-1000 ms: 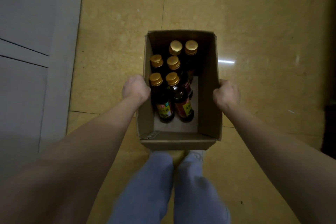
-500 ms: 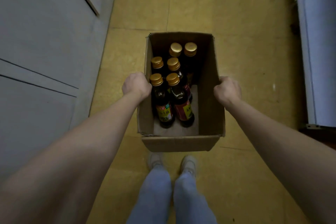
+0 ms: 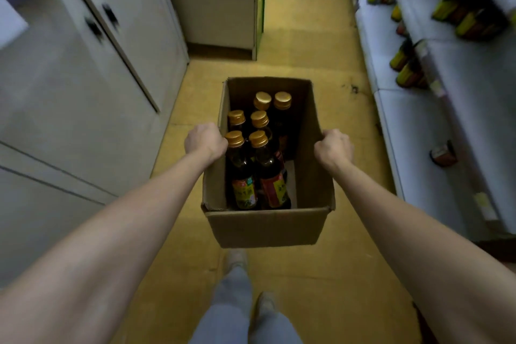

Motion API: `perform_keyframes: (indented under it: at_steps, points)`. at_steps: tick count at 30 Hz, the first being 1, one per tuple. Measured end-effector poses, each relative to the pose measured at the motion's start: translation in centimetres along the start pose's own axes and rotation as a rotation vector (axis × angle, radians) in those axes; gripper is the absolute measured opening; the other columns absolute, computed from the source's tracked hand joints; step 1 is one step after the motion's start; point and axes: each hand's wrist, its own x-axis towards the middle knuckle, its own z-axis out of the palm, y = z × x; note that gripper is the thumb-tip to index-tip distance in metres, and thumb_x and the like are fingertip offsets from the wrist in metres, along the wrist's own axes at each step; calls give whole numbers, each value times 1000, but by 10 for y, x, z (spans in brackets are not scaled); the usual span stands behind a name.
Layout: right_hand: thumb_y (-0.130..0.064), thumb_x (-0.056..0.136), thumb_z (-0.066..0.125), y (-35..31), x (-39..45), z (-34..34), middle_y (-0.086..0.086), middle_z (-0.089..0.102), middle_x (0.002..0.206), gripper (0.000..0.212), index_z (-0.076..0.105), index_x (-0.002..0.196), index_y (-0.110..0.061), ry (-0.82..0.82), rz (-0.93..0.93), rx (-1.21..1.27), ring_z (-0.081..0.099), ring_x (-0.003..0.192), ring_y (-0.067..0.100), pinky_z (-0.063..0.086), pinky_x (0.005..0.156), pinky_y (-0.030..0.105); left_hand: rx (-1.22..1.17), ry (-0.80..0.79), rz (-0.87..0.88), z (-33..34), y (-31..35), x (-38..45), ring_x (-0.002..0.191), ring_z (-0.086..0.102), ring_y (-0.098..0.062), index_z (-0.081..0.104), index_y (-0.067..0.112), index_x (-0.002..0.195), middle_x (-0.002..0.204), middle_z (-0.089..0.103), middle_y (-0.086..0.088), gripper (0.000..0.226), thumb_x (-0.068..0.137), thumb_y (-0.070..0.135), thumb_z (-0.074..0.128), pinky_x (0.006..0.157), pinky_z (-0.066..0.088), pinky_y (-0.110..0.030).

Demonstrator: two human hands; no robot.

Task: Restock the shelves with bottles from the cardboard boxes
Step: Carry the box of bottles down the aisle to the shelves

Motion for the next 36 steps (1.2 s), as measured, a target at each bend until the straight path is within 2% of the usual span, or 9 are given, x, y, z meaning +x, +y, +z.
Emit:
perform_keyframes:
  at_steps: [4, 7, 10, 14, 18, 23, 29, 33, 36]
  points:
    - [-6, 93, 45, -28, 4, -26, 15, 64, 116, 35, 60, 124, -10, 72, 37, 28, 60, 107, 33, 51, 91, 44, 20, 9, 79, -37, 15, 26, 93, 57, -31, 64, 3, 105, 99, 61, -15, 21, 92, 13, 50, 67, 41, -33]
    - [-6, 94, 45, -43, 13, -41, 14, 64, 116, 34, 60, 124, -11, 111, 70, 32, 60, 106, 31, 48, 84, 36, 19, 12, 133, -59, 28, 48, 86, 55, -27, 63, 4, 103, 89, 55, -10, 18, 92, 13, 52, 66, 43, -33]
    - [-6, 95, 44, -54, 20, -53, 13, 63, 114, 36, 58, 127, -11, 162, 99, 42, 59, 99, 27, 44, 75, 33, 31, 19, 183, -78, 42, 67, 90, 57, -28, 62, 5, 103, 93, 59, -11, 17, 93, 13, 51, 70, 47, -35]
    - [-4, 94, 43, -73, 40, -73, 14, 62, 121, 39, 58, 129, -11, 214, 101, 25, 58, 111, 33, 44, 79, 34, 37, 40, 211, -97, 59, 92, 97, 59, -31, 62, 5, 105, 103, 63, -14, 18, 93, 13, 51, 72, 47, -35]
    - [-3, 91, 42, -87, 70, -92, 15, 63, 117, 37, 62, 121, -9, 222, 85, -2, 57, 109, 35, 39, 74, 32, 23, 51, 229, -109, 79, 120, 96, 58, -29, 62, 5, 104, 100, 61, -13, 17, 93, 12, 51, 69, 45, -35]
    - [-3, 89, 41, -100, 128, -105, 16, 63, 117, 38, 63, 120, -8, 217, 97, 9, 58, 107, 36, 48, 80, 39, -3, 71, 235, -113, 108, 169, 95, 59, -27, 62, 5, 102, 100, 62, -12, 16, 93, 14, 53, 71, 47, -34]
    - [-2, 90, 41, -112, 224, -114, 16, 63, 112, 35, 63, 117, -5, 169, 70, 27, 59, 102, 34, 44, 73, 35, -2, 50, 197, -113, 156, 243, 95, 60, -27, 62, 5, 105, 100, 62, -11, 17, 94, 13, 53, 71, 46, -33]
    - [-1, 91, 42, -123, 281, -124, 15, 63, 111, 37, 62, 122, -6, 183, 56, 14, 59, 101, 32, 40, 71, 31, -9, 47, 162, -113, 187, 294, 87, 56, -24, 63, 5, 103, 89, 56, -8, 16, 94, 13, 53, 68, 44, -32]
    - [-1, 92, 42, -138, 322, -134, 15, 62, 117, 39, 59, 127, -7, 196, 48, 8, 58, 107, 32, 38, 73, 30, -26, 51, 148, -115, 204, 332, 92, 58, -26, 63, 4, 105, 97, 61, -10, 17, 94, 13, 53, 69, 43, -32]
